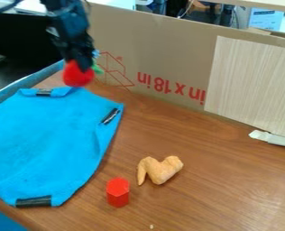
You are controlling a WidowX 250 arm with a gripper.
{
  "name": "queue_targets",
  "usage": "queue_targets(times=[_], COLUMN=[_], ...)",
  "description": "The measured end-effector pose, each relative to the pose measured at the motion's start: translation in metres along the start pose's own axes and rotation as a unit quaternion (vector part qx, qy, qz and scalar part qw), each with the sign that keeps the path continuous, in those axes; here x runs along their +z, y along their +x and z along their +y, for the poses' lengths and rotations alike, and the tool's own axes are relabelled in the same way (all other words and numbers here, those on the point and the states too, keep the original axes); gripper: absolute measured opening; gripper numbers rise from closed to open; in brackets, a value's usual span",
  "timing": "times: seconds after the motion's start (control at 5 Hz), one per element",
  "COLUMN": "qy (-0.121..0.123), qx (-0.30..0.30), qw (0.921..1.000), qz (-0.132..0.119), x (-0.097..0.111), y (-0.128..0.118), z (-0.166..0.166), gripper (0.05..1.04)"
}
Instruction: Déplacer l'objet rouge de gauche à droite
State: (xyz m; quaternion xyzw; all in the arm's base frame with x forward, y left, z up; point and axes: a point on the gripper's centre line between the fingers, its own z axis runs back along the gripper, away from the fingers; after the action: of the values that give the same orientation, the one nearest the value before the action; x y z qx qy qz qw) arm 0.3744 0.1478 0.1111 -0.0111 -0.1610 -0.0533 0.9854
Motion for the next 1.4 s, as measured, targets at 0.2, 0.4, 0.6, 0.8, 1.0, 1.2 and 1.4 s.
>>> queue_targets(times=[0.2, 0.4, 0.6, 0.8, 1.0, 1.2, 1.4], qy=[-0.014, -0.024, -0.034, -0.027, -0.018, -0.015, -0.024], qx=[-0.008, -0.013, -0.024, -0.035, -0.055, -0.059, -0.047], qw=[0.9998, 0.9993, 0.9977, 0.9976, 0.9948, 0.992, 0.9909], qz=[0.005, 0.026, 0.054, 0.054, 0.083, 0.111, 0.124], x=[-0.012, -0.022, -0.041, -0.051, -0.075, -0.09, -0.091], y=[0.004, 0.016, 0.019, 0.024, 0.018, 0.016, 0.012], z=[-0.027, -0.062, -0.093, -0.11, -0.128, -0.139, -0.142], gripper=[0.362, 0.362, 0.362, 0.362, 0.362, 0.402, 0.706])
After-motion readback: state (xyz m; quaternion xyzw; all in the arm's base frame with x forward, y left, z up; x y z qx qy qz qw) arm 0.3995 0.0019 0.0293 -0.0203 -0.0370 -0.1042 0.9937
